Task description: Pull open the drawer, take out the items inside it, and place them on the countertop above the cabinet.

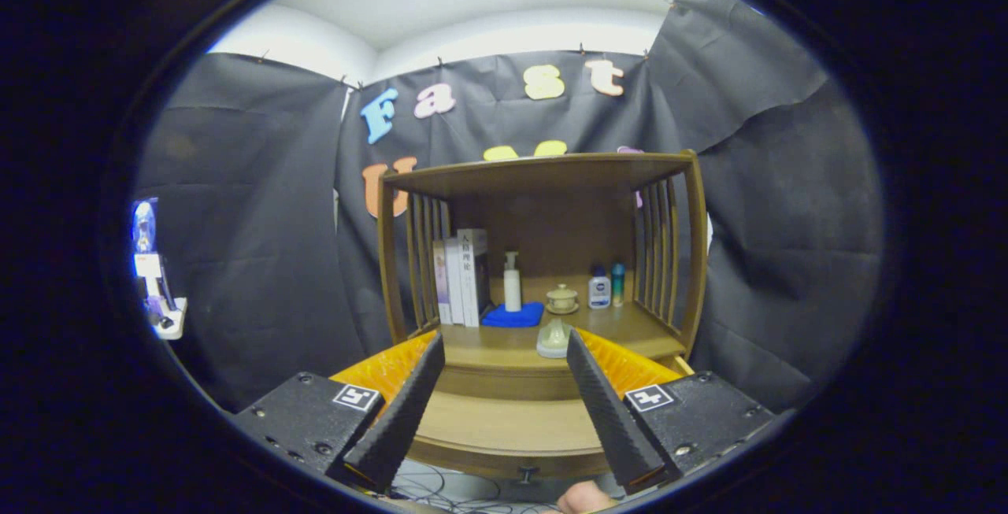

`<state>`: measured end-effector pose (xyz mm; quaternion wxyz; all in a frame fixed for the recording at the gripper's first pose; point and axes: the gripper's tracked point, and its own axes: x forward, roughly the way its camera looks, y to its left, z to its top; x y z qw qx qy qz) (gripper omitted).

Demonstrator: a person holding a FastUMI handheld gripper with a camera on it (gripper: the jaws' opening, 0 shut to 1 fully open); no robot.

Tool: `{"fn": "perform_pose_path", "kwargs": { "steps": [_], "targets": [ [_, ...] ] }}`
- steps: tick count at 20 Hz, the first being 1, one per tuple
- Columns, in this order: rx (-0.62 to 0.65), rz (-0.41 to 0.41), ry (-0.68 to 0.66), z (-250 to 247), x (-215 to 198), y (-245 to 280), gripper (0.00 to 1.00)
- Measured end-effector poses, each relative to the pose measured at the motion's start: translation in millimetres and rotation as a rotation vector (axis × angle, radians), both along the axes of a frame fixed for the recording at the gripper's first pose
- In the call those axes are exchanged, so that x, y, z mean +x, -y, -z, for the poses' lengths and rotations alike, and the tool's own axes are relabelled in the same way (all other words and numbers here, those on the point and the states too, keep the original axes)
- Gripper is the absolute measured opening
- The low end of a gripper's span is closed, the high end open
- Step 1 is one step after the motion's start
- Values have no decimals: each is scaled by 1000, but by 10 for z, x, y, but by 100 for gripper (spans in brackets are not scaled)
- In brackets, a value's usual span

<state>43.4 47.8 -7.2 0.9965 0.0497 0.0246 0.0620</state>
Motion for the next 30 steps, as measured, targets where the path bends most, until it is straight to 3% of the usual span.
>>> {"fn": "perform_pose_path", "kwargs": {
  "steps": [5, 14, 21, 30],
  "targets": [
    [-49, -1, 17, 704, -195, -108, 99],
    [-11, 78, -164, 2060, 10, 73, 99],
    [-51, 181, -175, 2313, 62, 209, 98],
    [-43, 164, -179, 2304, 215, 180, 99]
  ]
}}
